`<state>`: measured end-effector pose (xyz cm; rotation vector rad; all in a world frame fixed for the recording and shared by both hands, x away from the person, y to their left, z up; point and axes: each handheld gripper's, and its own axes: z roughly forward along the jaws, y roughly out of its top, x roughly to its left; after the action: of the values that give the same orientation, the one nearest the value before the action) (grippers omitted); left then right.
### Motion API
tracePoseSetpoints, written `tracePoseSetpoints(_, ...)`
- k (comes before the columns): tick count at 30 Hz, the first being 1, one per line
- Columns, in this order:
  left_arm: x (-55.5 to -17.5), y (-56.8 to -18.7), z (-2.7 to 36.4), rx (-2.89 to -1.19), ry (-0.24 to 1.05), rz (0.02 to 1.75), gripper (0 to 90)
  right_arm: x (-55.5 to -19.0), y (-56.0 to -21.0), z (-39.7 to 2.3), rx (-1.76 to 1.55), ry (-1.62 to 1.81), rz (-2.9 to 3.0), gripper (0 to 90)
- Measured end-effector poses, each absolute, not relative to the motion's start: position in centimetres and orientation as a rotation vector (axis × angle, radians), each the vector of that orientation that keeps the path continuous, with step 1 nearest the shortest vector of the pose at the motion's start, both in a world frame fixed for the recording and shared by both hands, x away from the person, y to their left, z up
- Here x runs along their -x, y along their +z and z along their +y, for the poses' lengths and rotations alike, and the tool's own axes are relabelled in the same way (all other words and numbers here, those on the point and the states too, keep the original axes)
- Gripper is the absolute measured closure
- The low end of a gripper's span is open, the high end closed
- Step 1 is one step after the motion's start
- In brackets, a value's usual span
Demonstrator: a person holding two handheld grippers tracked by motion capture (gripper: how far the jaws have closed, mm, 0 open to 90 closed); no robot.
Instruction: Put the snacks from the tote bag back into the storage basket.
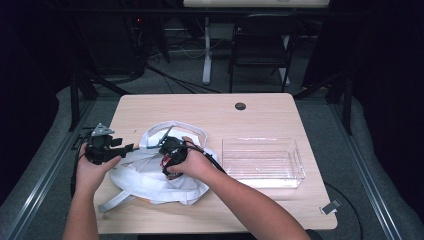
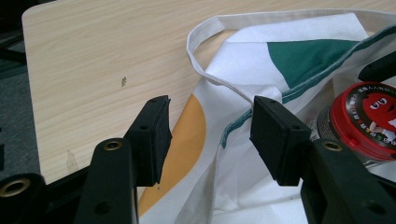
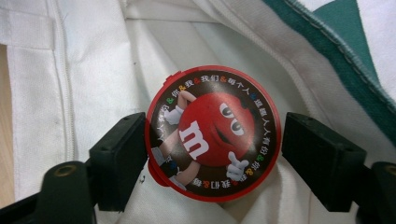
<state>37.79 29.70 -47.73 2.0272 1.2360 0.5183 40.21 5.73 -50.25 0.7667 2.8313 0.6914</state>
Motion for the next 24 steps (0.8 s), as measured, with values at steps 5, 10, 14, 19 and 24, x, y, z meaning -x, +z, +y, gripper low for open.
tracePoseSetpoints(5,-37.8,-47.75,29.71,-2.032,0.516,1.238,47.6,-40.28,-50.47,5.91,-0.767,0.676,2.843,25.2)
tracePoseSetpoints(10,-37.79,-47.73,29.76,-2.032,0.517,1.237,47.6,-40.4,-50.61,5.96,-0.779,0.671,2.847,25.1)
tracePoseSetpoints(14,-37.81,-47.74,29.83,-2.037,0.518,1.239,47.7,-40.37,-50.7,6.06,-0.786,0.667,2.844,25.1)
tracePoseSetpoints(19,-37.84,-47.8,29.76,-2.035,0.516,1.238,47.7,-40.4,-50.88,6.2,-0.777,0.659,2.842,25.1)
tracePoseSetpoints(24,-37.85,-47.78,29.78,-2.037,0.515,1.24,47.8,-40.46,-51.04,6.33,-0.769,0.656,2.844,25.1)
